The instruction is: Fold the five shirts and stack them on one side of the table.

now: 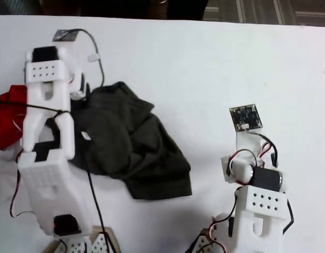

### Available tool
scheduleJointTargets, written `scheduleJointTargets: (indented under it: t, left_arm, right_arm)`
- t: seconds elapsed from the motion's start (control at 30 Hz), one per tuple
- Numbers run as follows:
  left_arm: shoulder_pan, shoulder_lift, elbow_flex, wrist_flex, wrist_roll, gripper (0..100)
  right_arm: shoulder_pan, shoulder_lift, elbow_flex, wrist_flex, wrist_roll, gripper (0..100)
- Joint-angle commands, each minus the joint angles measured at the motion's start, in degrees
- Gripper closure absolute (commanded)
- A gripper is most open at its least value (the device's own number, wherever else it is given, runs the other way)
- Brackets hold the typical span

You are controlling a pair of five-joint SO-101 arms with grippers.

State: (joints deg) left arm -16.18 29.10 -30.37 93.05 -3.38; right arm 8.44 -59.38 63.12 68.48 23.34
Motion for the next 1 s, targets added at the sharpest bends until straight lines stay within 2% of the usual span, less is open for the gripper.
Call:
scheduleJointTargets:
  t: [0.0, 0.53, 0.6, 0.7, 0.97]
  left_arm:
    - [-3.16, -0.09, -0.40, -0.53, 0.44, 80]
    - [-2.73, 5.71, -0.57, -0.53, 0.44, 81]
    - [-2.02, 5.63, -0.75, -0.53, 0.44, 85]
    - [-1.05, 5.10, -0.84, -0.53, 0.79, 97]
    - [1.76, 5.10, -10.77, 6.07, 2.11, 97]
  right_arm:
    - [-0.22, -1.19, -0.18, -0.66, 0.18, 61.5]
    - [-0.31, -1.19, -0.18, -0.92, 0.18, 61.5]
    - [-0.31, -1.19, -0.18, -0.92, 0.18, 61.5]
    - [-0.31, -1.19, -0.18, -0.92, 0.18, 61.5]
    - [-0.31, -1.19, -0.18, -0.84, 0.18, 61.5]
